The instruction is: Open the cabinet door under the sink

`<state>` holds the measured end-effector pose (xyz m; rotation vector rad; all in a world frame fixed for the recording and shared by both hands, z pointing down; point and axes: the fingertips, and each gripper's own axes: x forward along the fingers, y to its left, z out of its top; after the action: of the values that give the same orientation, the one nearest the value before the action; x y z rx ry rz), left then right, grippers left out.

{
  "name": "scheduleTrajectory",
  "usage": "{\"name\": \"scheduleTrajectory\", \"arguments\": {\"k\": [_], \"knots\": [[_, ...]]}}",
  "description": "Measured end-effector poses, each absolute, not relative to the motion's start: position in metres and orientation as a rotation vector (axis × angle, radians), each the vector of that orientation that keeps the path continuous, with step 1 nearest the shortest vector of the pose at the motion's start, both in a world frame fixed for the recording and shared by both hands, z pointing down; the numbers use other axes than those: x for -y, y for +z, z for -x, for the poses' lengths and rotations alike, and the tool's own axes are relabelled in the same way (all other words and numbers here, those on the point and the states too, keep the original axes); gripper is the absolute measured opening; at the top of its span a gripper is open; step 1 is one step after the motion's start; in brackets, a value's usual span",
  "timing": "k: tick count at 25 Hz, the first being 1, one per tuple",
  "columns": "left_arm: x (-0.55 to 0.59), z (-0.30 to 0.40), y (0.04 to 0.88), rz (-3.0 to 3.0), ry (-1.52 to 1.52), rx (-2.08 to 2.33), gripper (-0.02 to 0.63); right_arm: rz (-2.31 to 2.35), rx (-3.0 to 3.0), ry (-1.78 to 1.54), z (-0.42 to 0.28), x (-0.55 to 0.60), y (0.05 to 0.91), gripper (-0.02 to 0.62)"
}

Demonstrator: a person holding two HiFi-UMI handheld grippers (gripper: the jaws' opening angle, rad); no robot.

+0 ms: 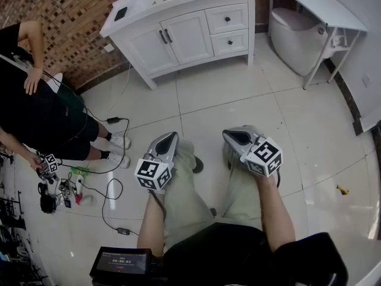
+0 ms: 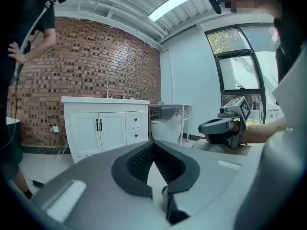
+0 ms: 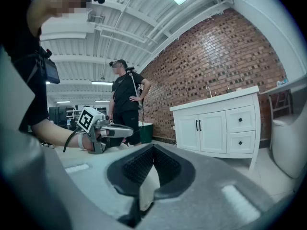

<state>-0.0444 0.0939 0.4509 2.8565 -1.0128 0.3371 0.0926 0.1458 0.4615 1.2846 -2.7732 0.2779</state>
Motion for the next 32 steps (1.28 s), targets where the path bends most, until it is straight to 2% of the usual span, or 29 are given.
{"name": "scheduleTrajectory", "arguments": {"k": [17, 27, 32], "knots": [[-0.053, 0.000, 0.478, -2.930, 0.447, 0.925, 0.017, -1.274, 2.797, 0.277, -0.096, -0.101, 0.461, -0.008], [0.023, 0.036, 0.451, -2.900, 0.218, 0.996, 0.015, -1.265, 2.812, 0.315, -0.097, -0.026, 0.464, -0.008], [0.065, 0.070, 0.442, -2.806, 0.060, 1.046, 0.015, -1.172, 2.846, 0.335, -0.067, 0.013, 0.452, -0.008]]}}
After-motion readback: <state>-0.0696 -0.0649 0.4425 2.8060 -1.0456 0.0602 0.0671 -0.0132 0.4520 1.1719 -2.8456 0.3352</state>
